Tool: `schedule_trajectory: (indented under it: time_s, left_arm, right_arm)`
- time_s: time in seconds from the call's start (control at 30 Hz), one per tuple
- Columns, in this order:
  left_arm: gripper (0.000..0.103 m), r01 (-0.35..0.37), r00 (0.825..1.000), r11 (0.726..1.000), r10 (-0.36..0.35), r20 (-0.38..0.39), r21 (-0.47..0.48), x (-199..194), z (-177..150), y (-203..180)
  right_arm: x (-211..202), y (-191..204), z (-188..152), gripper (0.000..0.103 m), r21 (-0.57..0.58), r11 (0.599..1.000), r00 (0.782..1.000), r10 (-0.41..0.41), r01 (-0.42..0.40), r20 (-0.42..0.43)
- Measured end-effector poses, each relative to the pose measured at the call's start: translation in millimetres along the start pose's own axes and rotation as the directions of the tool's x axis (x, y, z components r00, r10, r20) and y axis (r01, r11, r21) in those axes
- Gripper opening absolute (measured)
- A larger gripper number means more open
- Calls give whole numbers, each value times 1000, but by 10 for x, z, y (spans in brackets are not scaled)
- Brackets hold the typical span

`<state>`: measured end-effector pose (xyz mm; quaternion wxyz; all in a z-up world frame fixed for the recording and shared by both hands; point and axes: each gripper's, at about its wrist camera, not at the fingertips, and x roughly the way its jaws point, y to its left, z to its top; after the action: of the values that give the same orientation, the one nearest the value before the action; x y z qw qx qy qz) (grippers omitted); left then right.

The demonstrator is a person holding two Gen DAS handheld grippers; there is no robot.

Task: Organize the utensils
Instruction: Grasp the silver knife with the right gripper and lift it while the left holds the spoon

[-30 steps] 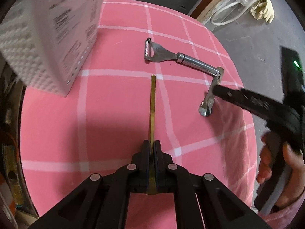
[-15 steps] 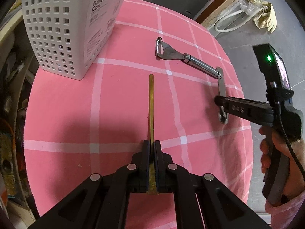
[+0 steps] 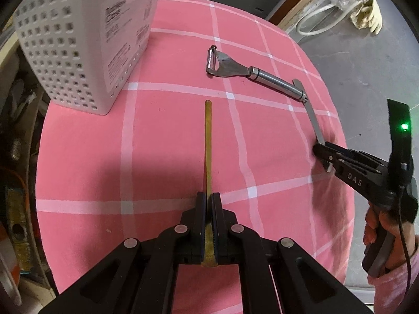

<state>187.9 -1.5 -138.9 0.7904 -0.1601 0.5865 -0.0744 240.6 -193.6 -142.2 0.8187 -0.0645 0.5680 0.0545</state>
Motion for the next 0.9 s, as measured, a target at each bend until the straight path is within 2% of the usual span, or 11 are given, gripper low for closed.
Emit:
schedule_trajectory:
  time_s: [0.1, 0.17, 0.3, 0.4, 0.53, 0.63, 0.7, 0.77, 0.8, 0.9]
  left_arm:
    - [4, -23, 1000, 1000, 23, 9, 5, 0, -17, -81]
    - [4, 0, 1000, 1000, 0, 6, -6, -4, -33, -106]
    - [4, 33, 999, 999, -33, 4, -7, -43, -111, -194]
    - [4, 95, 993, 995, -97, -66, -32, 13, -214, -261]
    - [4, 91, 993, 996, -90, -71, 12, 10, -461, -417]
    - [5, 108, 991, 994, -108, -77, -4, 3, -518, -419]
    - [5, 108, 991, 994, -108, -76, -3, -11, -508, -419]
    - [5, 98, 992, 995, -98, -82, 0, 10, -470, -424]
    - [5, 84, 993, 996, -84, -83, 3, 18, -438, -436]
    - [6, 59, 995, 998, -58, -85, 11, 33, -350, -445]
  right_arm:
    - [-57, -64, -124, 16, 39, 997, 998, 60, -61, 21]
    - [-125, -95, -287, 16, 44, 995, 996, 85, -86, 23]
    - [-141, -178, -588, 16, 66, 985, 987, 161, -158, -27]
    - [-114, -255, -790, 16, 67, 980, 981, 190, -187, -45]
    - [-179, -319, -1010, 16, 81, 969, 971, 236, -232, -46]
    - [-159, -345, -944, 19, 91, 961, 964, 264, -260, -29]
    - [-166, -409, -870, 30, 103, 957, 962, 272, -271, 0]
    - [-190, -437, -793, 34, 99, 957, 962, 271, -273, 26]
    - [-183, -393, -818, 34, 97, 957, 962, 271, -272, 32]
    - [-65, -386, -615, 34, 86, 957, 960, 277, -278, 31]
